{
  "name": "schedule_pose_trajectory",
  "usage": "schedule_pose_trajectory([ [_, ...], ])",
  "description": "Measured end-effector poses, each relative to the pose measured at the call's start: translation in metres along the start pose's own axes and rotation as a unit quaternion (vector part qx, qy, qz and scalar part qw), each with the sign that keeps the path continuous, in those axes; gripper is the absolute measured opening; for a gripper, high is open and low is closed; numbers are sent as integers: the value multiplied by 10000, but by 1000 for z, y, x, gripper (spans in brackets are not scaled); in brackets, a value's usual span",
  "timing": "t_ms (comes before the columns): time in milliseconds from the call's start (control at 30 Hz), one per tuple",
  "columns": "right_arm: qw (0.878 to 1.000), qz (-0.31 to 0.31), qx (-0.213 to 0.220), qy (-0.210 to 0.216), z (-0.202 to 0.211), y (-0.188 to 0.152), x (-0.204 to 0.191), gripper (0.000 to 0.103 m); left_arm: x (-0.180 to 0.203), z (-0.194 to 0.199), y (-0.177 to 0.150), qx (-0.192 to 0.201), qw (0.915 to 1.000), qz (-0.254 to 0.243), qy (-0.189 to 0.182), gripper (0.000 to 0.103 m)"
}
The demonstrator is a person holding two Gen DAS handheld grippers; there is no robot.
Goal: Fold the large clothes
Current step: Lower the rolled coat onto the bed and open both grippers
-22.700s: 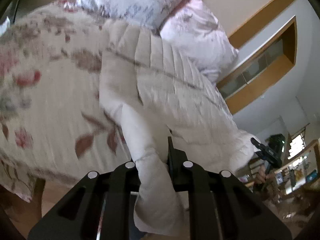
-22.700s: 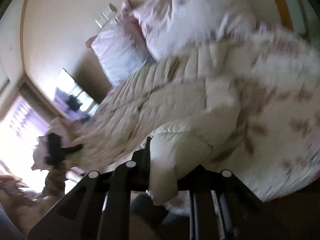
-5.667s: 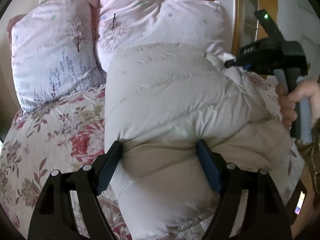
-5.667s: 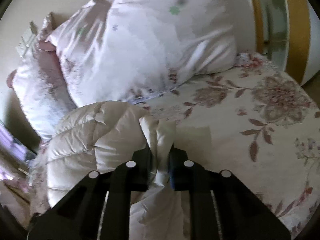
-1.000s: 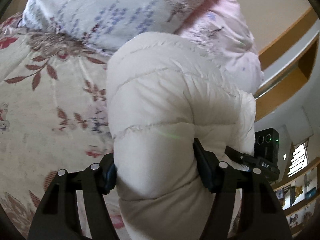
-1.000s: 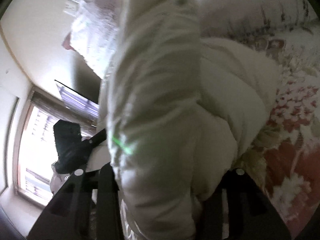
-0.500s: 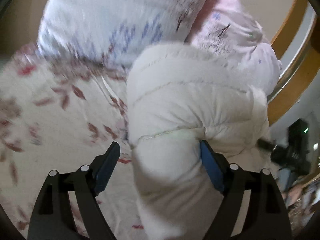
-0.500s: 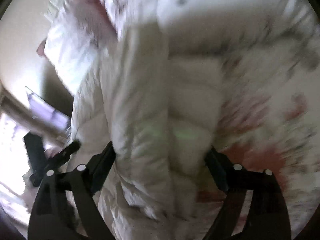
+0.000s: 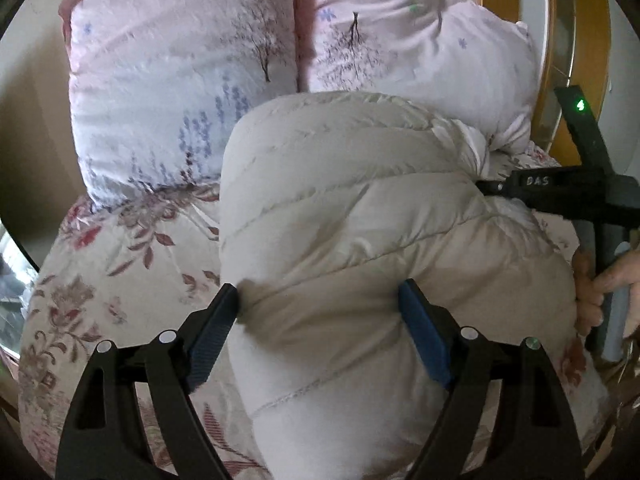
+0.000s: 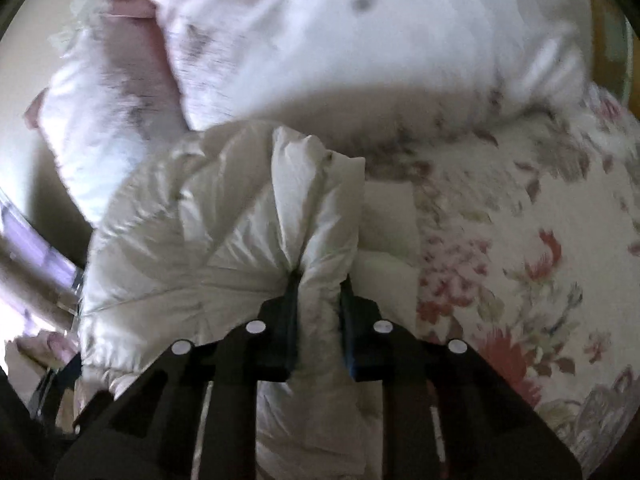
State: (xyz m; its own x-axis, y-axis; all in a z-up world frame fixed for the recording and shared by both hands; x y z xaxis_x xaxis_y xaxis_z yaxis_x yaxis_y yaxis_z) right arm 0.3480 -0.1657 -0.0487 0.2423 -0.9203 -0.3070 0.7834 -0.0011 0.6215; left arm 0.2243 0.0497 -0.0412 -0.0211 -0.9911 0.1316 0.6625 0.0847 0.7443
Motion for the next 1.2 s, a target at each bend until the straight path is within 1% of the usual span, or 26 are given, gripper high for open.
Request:
schedule_pose_trajectory([
  [133, 9994, -6, -174, -296, -8, -6, 8, 20, 8, -2, -2, 46, 9999, -79, 80, 86],
  [200, 9990, 13, -208, -404, -8, -8, 9, 29, 10, -3, -3, 40, 9998, -83, 151, 87],
  [233, 9989, 30, -194, -433, -7, -9, 10, 36, 10, -4, -3, 22, 9998, -68, 171, 87],
  [267, 9987, 55, -131, -493, -1, -10, 11, 40, 9, -4, -4, 8, 9998, -50, 190, 87],
  [300, 9986, 96, -50, -516, 8, -12, 10, 41, 9, -4, -4, -5, 9998, -32, 206, 87],
  [433, 9977, 399, 317, -457, 50, -25, -3, 43, 6, -1, -6, -12, 9997, 27, 240, 87],
  [500, 9970, 509, 487, -331, 73, -39, -10, 44, 5, 1, -8, -7, 9997, 68, 245, 88],
  [567, 9964, 619, 542, -186, 89, -54, -19, 44, 5, 4, -11, -9, 9997, 112, 212, 89],
  [633, 9953, 756, 589, -95, 102, -69, -27, 44, 3, 9, -14, -5, 9997, 188, 164, 93],
  [700, 9939, 928, 596, -52, 110, -84, -37, 44, 1, 16, -19, 51, 9996, 282, 74, 94],
  [800, 9925, 1144, 422, -47, 107, -102, -49, 43, -3, 22, -25, 103, 9993, 363, 8, 96],
  [900, 9923, 1213, -104, -232, 74, -110, -49, 43, -4, 16, -30, -12, 9991, 430, -14, 96],
  [1000, 9926, 1173, -125, -290, 69, -109, -48, 45, -4, 22, -35, 35, 9989, 472, -75, 96],
  [1033, 9926, 1174, -35, -299, 75, -109, -49, 48, -4, 25, -37, 76, 9989, 453, -95, 98],
  [1100, 9914, 1249, 139, -366, 87, -112, -52, 65, -6, 35, -42, 210, 9987, 450, -71, 102],
  [1133, 9903, 1285, 248, -471, 96, -115, -53, 81, -8, 40, -46, 262, 9985, 469, -64, 102],
  [1167, 9895, 1295, 334, -552, 101, -117, -53, 91, -10, 44, -49, 287, 9983, 497, -67, 102],
  [1200, 9886, 1303, 439, -618, 108, -120, -53, 93, -12, 48, -54, 294, 9981, 543, -76, 102],
])
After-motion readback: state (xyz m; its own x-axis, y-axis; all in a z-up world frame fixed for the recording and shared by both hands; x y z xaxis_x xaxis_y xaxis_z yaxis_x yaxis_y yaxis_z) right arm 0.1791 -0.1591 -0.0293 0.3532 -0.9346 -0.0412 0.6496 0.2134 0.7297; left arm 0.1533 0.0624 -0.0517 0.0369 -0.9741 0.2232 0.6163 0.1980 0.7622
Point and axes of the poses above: each gripper's, at about its wrist camera, not at the fingertips, and z roughly against the way its jaws point, x to its right, y to its top, the point moved 5 cm from there along -z, roughly the way its jaws point, and after that the axes turned 10 degrees about z, right-handed, at the moved point
